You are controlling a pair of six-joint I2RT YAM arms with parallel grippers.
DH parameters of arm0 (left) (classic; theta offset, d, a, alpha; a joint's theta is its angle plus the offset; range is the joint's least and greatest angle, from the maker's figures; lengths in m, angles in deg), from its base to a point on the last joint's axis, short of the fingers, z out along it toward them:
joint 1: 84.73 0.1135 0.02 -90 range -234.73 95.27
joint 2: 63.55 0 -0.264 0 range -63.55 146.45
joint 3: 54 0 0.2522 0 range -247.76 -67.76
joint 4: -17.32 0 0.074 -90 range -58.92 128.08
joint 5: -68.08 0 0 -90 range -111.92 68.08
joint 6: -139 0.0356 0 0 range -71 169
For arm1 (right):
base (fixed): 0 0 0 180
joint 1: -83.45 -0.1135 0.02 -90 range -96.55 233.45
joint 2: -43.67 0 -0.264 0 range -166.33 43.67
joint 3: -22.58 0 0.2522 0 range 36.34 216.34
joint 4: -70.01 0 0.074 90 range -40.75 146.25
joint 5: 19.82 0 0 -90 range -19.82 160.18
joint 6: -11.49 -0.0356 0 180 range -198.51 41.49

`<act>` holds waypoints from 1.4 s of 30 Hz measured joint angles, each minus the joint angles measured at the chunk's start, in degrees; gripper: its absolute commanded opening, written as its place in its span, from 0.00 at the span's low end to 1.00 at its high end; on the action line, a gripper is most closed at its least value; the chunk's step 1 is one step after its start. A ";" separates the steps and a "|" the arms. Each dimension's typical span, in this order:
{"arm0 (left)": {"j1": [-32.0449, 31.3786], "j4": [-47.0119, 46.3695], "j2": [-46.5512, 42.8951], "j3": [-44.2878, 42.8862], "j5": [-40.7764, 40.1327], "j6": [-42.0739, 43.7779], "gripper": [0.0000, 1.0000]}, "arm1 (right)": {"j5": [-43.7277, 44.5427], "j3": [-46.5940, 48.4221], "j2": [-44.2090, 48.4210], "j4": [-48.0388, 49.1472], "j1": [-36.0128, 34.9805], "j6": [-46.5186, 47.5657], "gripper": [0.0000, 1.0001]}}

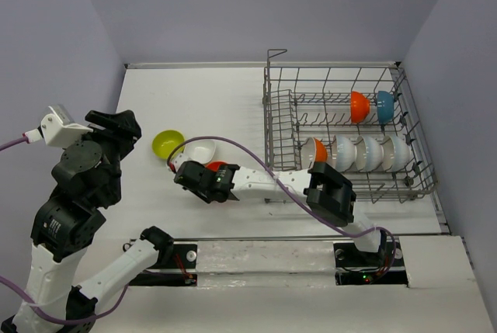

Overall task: Load the bowls into the dish rack
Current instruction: Pick up the bowl from the center of the board, then move the bowl to the dish rack.

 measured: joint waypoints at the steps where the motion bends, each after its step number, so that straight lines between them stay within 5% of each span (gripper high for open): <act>1: 0.00 -0.04 0.02 0.00 0.00 0.02 0.64 | 0.00 0.04 0.00 -0.07 0.00 0.02 0.01; 11: 0.00 -1.84 0.07 0.74 0.79 0.39 0.62 | -3.30 -0.09 5.42 -3.87 0.00 -0.04 0.01; 19: 0.00 -2.69 0.39 0.98 1.51 0.68 0.62 | -10.95 0.22 22.18 -3.72 0.00 -0.04 0.01; 26: 0.00 -4.61 0.42 1.66 2.54 0.79 0.62 | -8.07 0.74 33.31 -1.81 0.96 0.20 0.01; 42: 0.00 -6.60 2.05 3.19 4.52 0.83 0.62 | 4.42 -7.98 55.80 17.75 25.38 -0.28 0.01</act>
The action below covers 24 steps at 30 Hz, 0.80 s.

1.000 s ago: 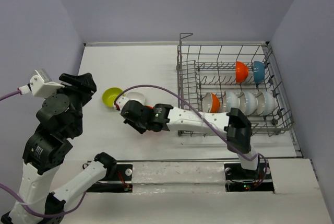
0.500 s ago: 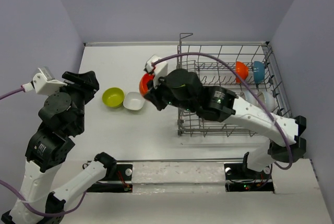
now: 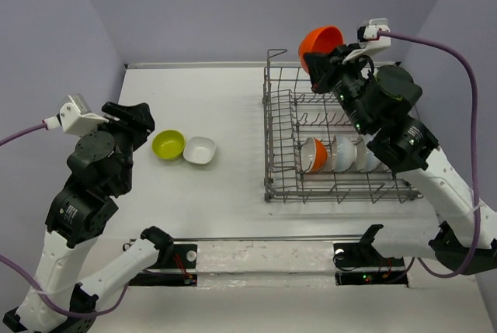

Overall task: Load the bowls into the dish rack
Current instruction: Move the bowl to the dish rack.

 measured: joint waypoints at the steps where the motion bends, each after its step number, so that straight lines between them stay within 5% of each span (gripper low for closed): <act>1: 0.00 -0.24 0.07 0.17 0.07 0.00 0.62 | -0.55 -0.66 0.00 1.14 1.66 -0.59 0.01; 5: 0.00 -0.44 0.26 0.52 0.37 0.07 0.62 | -5.79 -2.64 -3.02 2.64 12.31 -3.74 0.01; 12: 0.00 -0.61 0.24 0.52 0.26 0.57 0.63 | -29.00 -4.48 -15.45 3.65 34.40 -15.93 0.01; 18: 0.00 -0.59 0.24 0.52 -0.37 0.83 0.63 | -45.97 -7.50 -19.76 9.05 40.24 -25.20 0.01; 24: 0.00 -0.63 0.24 0.57 -0.50 1.03 0.63 | -61.20 -14.86 -20.06 28.04 42.64 -39.50 0.01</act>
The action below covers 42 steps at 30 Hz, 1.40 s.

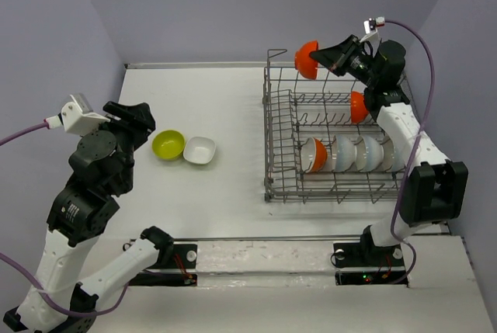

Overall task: Load the bowls into the dish rack
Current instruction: Move the bowl to the dish rack.

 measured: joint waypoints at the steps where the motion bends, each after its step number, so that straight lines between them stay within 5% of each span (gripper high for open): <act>1: 0.00 0.00 0.00 0.02 0.00 0.00 0.63 | -2.12 -1.77 -0.31 4.09 0.55 -3.37 0.01; 7: 0.00 -0.37 0.02 0.35 0.07 0.07 0.63 | -8.79 -10.32 -5.53 23.39 1.86 -18.73 0.01; 18: 0.00 -0.81 0.46 0.59 0.17 0.20 0.63 | -13.29 -14.25 -13.29 44.41 1.75 -35.32 0.01; 42: 0.00 -0.85 0.74 0.72 0.44 0.57 0.63 | -11.19 -10.71 -22.69 28.17 -0.52 -26.91 0.01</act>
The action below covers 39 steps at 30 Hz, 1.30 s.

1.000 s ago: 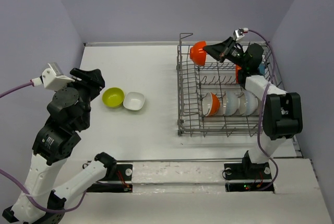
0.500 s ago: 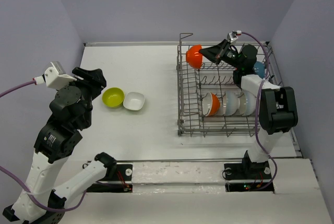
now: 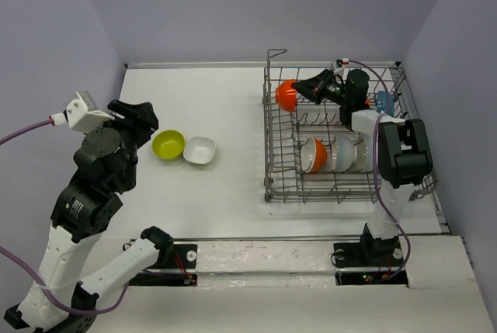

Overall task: Load the bowls into the dish rack
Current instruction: Move the bowl to the dish rack.

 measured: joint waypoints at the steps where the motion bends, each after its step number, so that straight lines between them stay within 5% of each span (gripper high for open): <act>1: 0.00 0.00 0.00 0.00 0.00 0.02 0.63 | 0.04 0.07 -0.02 -0.55 0.02 0.24 0.01; 39: 0.00 -0.02 0.00 0.00 0.04 0.04 0.63 | 7.04 4.35 -0.70 -15.98 -2.49 11.63 0.01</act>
